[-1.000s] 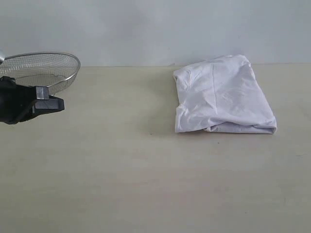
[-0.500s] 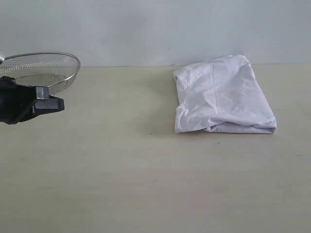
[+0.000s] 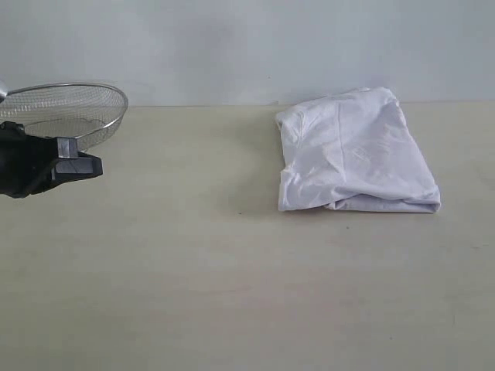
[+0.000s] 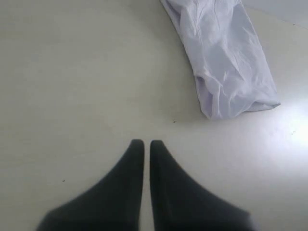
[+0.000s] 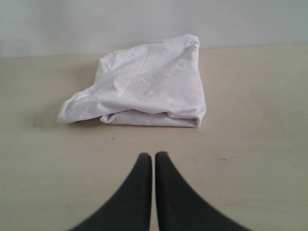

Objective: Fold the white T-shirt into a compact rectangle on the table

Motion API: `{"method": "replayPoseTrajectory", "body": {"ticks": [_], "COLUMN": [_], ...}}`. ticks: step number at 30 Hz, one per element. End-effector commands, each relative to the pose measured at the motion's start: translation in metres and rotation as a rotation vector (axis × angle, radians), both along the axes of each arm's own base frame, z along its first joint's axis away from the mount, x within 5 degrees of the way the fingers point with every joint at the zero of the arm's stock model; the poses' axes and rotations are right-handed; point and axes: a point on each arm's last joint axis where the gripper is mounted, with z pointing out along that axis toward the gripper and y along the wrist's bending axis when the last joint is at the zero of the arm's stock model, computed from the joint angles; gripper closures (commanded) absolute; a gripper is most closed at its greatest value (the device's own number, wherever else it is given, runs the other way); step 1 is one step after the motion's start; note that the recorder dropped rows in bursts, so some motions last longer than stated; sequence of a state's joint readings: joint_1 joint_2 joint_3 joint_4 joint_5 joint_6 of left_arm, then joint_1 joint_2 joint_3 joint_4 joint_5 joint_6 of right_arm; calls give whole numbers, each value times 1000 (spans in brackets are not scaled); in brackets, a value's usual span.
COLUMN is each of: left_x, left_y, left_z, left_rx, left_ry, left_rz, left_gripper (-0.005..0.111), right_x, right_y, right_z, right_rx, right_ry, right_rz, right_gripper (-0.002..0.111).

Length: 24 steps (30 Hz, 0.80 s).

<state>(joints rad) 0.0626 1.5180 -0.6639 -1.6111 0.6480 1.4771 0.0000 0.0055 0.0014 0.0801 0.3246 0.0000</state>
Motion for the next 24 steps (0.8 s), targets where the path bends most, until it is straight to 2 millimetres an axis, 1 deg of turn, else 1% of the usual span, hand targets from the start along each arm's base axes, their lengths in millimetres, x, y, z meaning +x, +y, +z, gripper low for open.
{"method": "replayPoseTrajectory", "body": {"ticks": [1, 22, 24], "left_x": [-1, -1, -1], "left_y": [-1, -1, 0], "left_z": [0, 0, 0], "left_rx": [0, 0, 23], "left_ry": [-5, -5, -13], "left_rz": [0, 0, -4], "left_gripper": [102, 102, 102], "right_x": [0, 0, 0], "right_y": [0, 0, 0], "right_z": [1, 1, 1], "right_rx": [-18, -17, -17], "right_ry": [-9, -10, -10], "right_rz": [1, 0, 0], "right_gripper": [109, 109, 109]}}
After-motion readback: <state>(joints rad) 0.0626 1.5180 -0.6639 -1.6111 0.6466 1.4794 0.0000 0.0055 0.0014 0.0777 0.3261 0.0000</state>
